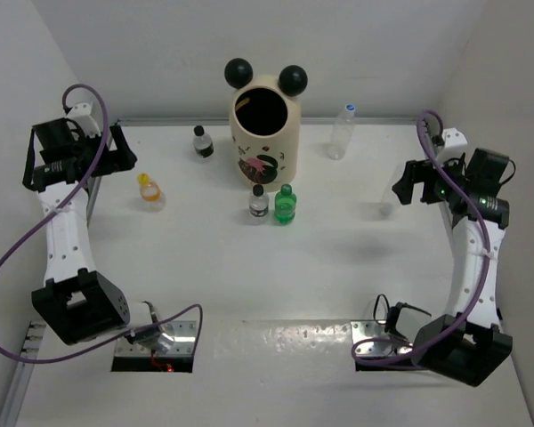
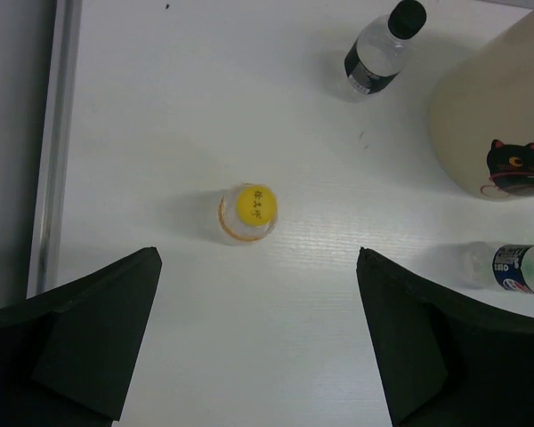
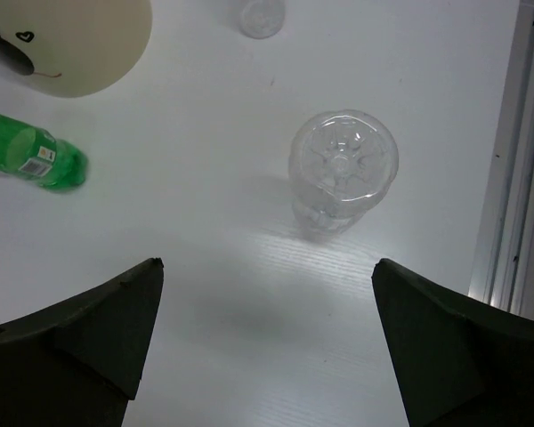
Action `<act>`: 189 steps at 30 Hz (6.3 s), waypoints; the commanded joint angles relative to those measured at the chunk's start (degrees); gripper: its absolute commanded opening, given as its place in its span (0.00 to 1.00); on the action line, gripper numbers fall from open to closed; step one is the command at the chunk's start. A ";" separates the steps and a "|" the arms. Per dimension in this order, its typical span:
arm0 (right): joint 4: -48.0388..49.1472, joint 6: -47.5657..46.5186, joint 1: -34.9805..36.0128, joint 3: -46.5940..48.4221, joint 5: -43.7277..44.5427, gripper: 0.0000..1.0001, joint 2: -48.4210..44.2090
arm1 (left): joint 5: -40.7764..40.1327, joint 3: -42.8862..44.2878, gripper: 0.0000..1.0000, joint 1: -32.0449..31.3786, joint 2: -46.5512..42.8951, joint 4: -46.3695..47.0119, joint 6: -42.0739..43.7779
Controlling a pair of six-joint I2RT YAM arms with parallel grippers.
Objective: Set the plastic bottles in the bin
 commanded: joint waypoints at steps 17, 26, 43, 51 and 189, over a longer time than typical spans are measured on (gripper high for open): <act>47.07 3.67 -1.01 -34.06 3.55 0.99 -7.90 | 3.68 0.05 0.99 0.51 -0.67 6.34 -0.11; 64.01 8.24 -2.33 -39.00 -2.34 0.99 -1.06 | 5.44 1.11 0.99 0.51 2.15 6.34 -0.11; 84.52 17.64 -2.15 -32.86 -3.66 0.95 14.42 | 6.67 1.64 0.99 0.51 6.28 6.34 -0.11; 90.41 17.82 -1.28 -32.94 -4.63 0.81 17.94 | 7.19 1.64 0.99 0.51 8.04 6.87 -1.25; 54.03 6.31 37.48 7.93 9.07 1.00 18.83 | 20.98 -26.23 0.19 -3.00 6.47 54.69 -0.81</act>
